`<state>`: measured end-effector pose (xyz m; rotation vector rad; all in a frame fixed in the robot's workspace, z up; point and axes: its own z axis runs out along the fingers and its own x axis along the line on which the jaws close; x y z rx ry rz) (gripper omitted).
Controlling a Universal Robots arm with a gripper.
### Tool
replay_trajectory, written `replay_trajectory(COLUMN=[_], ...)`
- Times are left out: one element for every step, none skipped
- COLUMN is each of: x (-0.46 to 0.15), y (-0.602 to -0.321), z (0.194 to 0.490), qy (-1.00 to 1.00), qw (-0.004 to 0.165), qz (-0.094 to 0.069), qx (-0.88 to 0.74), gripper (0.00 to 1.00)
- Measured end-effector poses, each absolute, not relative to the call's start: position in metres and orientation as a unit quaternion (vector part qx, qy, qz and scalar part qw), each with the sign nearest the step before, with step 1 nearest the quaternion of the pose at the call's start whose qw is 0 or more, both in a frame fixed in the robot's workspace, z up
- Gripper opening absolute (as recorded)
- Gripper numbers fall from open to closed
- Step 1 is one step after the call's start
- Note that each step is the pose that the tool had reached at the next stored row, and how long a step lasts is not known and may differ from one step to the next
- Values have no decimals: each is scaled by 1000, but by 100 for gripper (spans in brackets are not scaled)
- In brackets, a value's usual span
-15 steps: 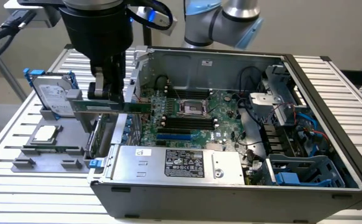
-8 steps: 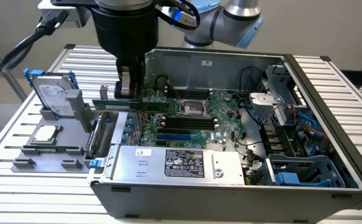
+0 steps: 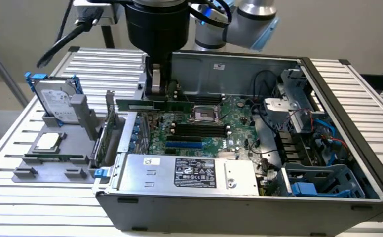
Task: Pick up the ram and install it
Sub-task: 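Pick up the ram and move it above insertion slot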
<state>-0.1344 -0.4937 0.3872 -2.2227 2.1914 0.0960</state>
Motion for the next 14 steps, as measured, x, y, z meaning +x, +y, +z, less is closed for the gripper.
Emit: replay_trajectory(x=[-132, -130, -128, -126, -123, -121, -118, -116, -113, -109, -105, -102, -98, -94], y=[-490, -487, -483, -479, -476, -472, -469, -465, -462, -460, -457, -454, -452, -450], z=[387, 386, 385, 385, 384, 383, 382, 382, 381, 379, 378, 377, 376, 374], qy=[702, 702, 702, 702, 702, 702, 702, 702, 702, 702, 702, 702, 702, 702], qw=[9, 9, 9, 9, 9, 9, 9, 9, 9, 9, 9, 9, 9, 9], qz=[31, 31, 31, 31, 31, 31, 31, 31, 31, 31, 31, 31, 31, 31], qx=[-712, -712, -712, -712, -712, -712, -712, -712, -712, -712, -712, -712, -712, -712], gripper=[13, 13, 13, 13, 13, 13, 13, 13, 13, 13, 13, 13, 13, 13])
